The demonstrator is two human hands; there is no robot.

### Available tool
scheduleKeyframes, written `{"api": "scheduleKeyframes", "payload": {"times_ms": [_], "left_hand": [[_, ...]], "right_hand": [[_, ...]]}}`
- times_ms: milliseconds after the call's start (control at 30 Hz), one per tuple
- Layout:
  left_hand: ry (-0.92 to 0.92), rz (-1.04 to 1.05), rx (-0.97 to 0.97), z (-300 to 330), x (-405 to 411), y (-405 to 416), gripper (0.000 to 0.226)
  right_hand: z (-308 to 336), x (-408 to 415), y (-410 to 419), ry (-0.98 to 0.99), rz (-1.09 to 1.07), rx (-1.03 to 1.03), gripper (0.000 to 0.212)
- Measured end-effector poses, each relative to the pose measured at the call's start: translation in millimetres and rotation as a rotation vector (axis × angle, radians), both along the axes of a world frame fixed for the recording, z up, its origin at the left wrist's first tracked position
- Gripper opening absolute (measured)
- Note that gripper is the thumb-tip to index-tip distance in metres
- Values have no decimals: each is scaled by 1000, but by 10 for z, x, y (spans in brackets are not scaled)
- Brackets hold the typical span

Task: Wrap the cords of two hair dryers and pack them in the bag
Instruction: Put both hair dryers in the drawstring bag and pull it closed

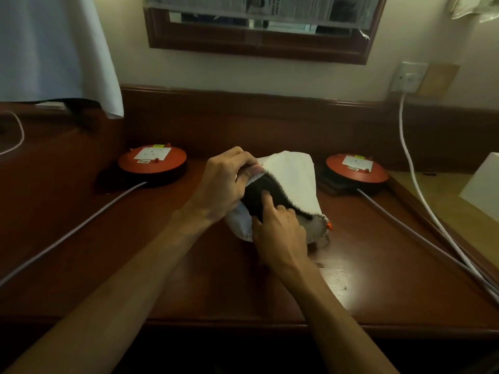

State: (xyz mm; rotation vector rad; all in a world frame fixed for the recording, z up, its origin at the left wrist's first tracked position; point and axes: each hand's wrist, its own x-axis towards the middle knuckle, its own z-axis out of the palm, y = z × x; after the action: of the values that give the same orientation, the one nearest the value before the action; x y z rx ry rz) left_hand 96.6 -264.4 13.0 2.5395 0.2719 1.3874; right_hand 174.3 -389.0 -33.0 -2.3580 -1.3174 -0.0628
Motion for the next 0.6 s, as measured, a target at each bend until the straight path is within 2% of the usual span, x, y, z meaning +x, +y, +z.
{"api": "scheduleKeyframes", "payload": {"times_ms": [133,300,500,600], "left_hand": [[41,60,2,-25,-81,95,15],[36,87,-36,-62,-127,159,17],[-3,50,-53,0,-115,105,16],[-35,46,-85,58,-71,88,18]], "right_hand": [[86,-90,19,87,-6,54,55],[43,-245,-188,67,98,140,63],[-81,47,179,-23,93,102,67],[-198,163,418,-15,98,133,61]]}}
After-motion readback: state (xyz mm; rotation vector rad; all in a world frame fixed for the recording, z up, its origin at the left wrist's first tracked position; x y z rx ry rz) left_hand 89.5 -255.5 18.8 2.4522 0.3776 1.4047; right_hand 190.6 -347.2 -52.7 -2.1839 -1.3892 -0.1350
